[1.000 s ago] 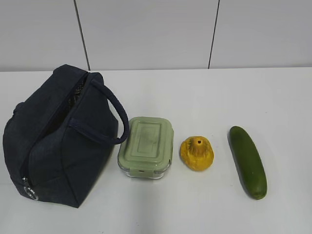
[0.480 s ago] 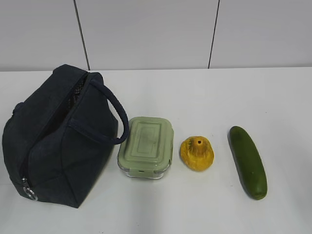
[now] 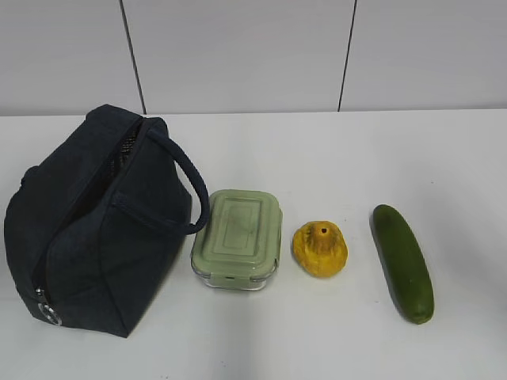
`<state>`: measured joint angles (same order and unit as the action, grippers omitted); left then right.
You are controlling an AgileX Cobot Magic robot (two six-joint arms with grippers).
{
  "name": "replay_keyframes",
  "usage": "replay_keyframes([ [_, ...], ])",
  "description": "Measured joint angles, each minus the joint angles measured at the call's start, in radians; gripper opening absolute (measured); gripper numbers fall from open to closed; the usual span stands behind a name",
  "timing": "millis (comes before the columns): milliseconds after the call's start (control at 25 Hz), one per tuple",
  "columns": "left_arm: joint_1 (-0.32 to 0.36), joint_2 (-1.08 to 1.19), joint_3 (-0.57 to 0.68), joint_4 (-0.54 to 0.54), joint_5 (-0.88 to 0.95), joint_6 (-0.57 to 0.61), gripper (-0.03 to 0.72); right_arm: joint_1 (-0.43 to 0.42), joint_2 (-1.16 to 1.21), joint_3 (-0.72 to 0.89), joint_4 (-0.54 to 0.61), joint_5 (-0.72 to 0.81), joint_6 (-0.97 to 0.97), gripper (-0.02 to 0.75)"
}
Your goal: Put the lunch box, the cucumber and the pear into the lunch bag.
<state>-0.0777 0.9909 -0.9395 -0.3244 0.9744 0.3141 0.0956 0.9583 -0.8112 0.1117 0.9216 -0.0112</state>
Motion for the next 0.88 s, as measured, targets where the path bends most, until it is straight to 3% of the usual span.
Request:
replay_keyframes([
  [280,-0.015,0.108,-0.001,-0.068,-0.019,0.125,0.361,0.000,0.197,-0.043,0.118,-0.019,-0.149,0.370],
  [680,-0.009,0.171,-0.001,-0.039,-0.019,0.146,0.363,0.000,0.366,-0.045,0.161,-0.082,-0.181,0.372],
  [880,-0.009,0.202,-0.001,-0.034,-0.010,0.149,0.364,0.000,0.432,-0.045,0.187,-0.114,-0.195,0.446],
])
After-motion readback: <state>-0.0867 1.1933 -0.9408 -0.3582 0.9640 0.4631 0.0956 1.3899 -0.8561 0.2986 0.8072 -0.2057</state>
